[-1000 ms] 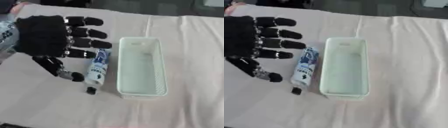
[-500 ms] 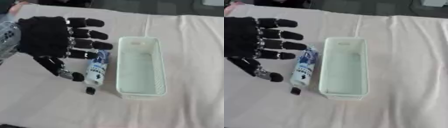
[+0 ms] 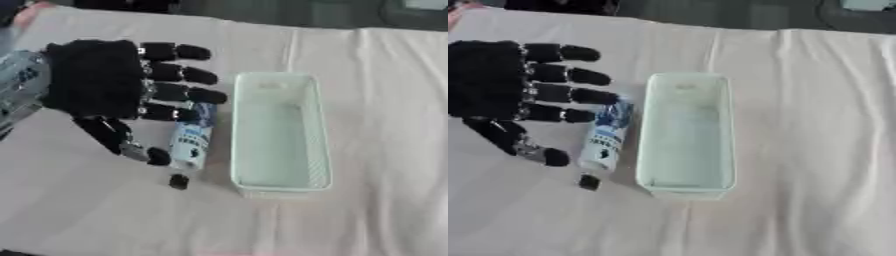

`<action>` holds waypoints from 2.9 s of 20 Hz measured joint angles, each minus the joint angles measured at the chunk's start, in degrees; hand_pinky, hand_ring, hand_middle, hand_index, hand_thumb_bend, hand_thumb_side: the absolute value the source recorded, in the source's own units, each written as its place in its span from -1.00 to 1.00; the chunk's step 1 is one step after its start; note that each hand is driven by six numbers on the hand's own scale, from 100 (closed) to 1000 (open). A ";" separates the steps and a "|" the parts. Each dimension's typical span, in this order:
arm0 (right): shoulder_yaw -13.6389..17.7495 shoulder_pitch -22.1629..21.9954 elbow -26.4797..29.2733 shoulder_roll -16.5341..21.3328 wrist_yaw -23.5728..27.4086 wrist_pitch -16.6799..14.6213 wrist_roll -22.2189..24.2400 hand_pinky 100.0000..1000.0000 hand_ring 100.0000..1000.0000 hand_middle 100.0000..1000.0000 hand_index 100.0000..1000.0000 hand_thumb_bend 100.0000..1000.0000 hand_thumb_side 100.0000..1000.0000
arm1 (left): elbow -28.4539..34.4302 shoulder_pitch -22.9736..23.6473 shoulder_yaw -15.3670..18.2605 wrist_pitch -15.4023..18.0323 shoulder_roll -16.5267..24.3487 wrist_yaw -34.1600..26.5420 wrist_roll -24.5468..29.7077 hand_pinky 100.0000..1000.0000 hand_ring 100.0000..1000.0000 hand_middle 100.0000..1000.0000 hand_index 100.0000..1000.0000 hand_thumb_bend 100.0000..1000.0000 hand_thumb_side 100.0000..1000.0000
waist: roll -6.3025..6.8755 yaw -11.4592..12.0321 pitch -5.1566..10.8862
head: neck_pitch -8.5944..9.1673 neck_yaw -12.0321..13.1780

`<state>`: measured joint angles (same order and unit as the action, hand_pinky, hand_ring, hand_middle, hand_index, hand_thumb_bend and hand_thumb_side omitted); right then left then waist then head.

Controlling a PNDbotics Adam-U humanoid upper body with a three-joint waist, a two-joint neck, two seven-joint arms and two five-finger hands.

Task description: Pick up objects on the table and place them in the box.

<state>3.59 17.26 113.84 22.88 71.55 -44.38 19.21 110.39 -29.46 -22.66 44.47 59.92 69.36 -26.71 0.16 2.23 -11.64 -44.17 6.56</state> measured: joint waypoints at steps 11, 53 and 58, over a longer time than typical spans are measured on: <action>-0.29 0.50 0.00 -0.04 0.33 0.37 0.37 -0.84 -0.50 -0.26 0.04 -1.00 1.00 | -0.75 -0.02 -0.77 0.52 -0.87 1.16 0.31 0.85 0.68 0.75 0.38 -0.39 0.23 | -0.28 -0.34 -0.56 | 0.00 0.04; -0.37 2.30 0.00 -0.05 1.05 0.64 0.46 -0.84 -0.50 -0.26 0.04 -1.00 1.00 | -5.41 -0.59 -2.28 4.15 -0.82 22.41 3.96 1.00 0.81 0.95 0.72 -0.13 -0.48 | 0.09 -1.52 -1.38 | 0.00 0.08; -0.37 2.45 0.00 -0.05 1.05 0.66 0.30 -0.84 -0.50 -0.26 0.04 -1.00 1.00 | -5.99 -0.93 -2.54 3.31 -0.85 23.13 3.11 1.00 0.81 0.94 0.71 -0.12 -0.47 | 0.09 -1.76 -1.65 | 0.00 0.11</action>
<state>3.23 19.71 113.84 22.82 72.61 -43.72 19.51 104.40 -30.39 -25.20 47.78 59.07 92.50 -23.60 0.25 0.47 -13.29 -44.17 6.67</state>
